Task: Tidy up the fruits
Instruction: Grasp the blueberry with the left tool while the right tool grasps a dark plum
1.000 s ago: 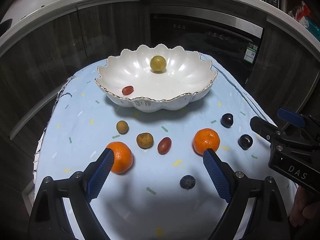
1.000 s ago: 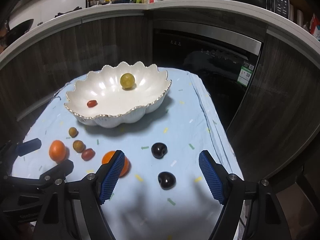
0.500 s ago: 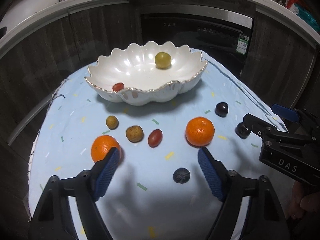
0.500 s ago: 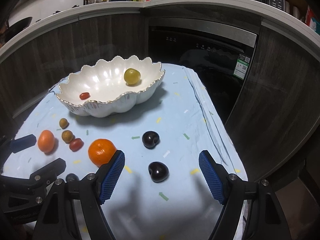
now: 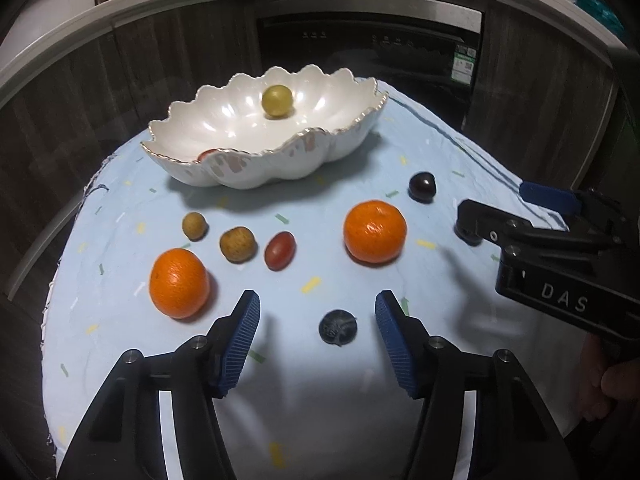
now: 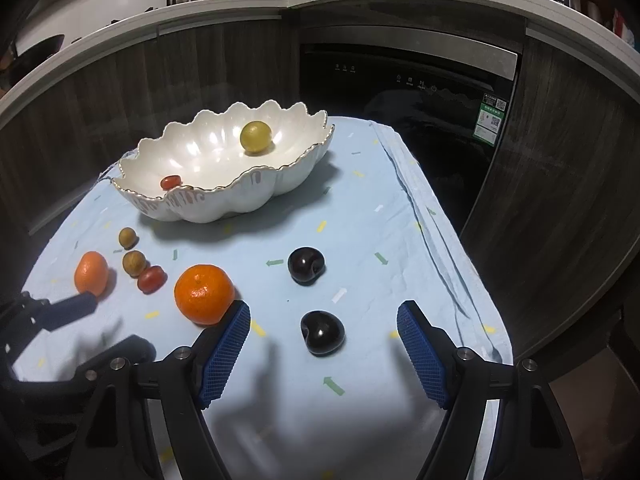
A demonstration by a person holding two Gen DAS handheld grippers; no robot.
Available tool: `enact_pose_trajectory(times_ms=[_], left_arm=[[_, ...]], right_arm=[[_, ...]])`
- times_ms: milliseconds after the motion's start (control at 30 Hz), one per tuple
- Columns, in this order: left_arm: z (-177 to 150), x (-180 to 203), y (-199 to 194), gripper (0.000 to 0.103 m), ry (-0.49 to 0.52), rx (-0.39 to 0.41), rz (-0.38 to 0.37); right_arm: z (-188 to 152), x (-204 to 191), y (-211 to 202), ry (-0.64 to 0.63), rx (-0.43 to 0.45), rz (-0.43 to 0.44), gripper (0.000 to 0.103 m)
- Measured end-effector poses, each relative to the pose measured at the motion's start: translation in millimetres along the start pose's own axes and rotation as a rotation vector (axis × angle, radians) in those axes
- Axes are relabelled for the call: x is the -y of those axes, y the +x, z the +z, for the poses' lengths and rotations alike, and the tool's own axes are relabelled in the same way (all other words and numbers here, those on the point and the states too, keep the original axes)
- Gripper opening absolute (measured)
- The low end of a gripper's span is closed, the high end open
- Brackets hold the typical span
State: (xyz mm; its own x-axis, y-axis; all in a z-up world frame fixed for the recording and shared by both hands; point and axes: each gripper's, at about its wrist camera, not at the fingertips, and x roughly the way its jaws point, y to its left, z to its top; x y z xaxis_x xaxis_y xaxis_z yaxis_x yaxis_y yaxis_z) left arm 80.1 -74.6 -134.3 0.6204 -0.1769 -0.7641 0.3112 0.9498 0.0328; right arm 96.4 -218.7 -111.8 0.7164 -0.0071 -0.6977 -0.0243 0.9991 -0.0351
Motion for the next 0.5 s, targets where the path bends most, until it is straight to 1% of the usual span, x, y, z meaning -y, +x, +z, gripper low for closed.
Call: enact_pose_trajectory(times_ms=[67,133,167,200,267,333,367,400,500], left_arm=[[-1,1,3,0.058,0.002,-0.006,-0.004],[-3,2,6,0.053,0.003,-0.019,-0.011],[-4,2,7,0.051,0.002,-0.023,-0.013],[-4,2,9,0.05,0.003,-0.029,-0.014],[-5,3,12,0.05,0.006,-0.037,-0.016],[-6,3,14,0.045,0.007,-0.041,-0.022],[-7,3,14,0.039,0.007,-0.043,-0.025],[-7,4,15,0.037,0.008,-0.047,-0.028],[-8,4,17,0.035,0.009,-0.056,-0.038]], right_arm=[[0,0,2,0.001,-0.008,0.003,0.077],[-1,0,5,0.003,-0.019,0.005,0.076],[-1,0,7,0.003,-0.026,0.005,0.075],[-2,0,8,0.003,-0.03,0.006,0.072],[-2,0,12,0.004,-0.042,0.009,0.07],[-3,1,15,0.008,-0.053,0.01,0.069],[-3,2,16,0.012,-0.057,0.012,0.068],[-3,2,18,0.015,-0.062,0.012,0.068],[-4,3,22,0.019,-0.078,0.01,0.068]])
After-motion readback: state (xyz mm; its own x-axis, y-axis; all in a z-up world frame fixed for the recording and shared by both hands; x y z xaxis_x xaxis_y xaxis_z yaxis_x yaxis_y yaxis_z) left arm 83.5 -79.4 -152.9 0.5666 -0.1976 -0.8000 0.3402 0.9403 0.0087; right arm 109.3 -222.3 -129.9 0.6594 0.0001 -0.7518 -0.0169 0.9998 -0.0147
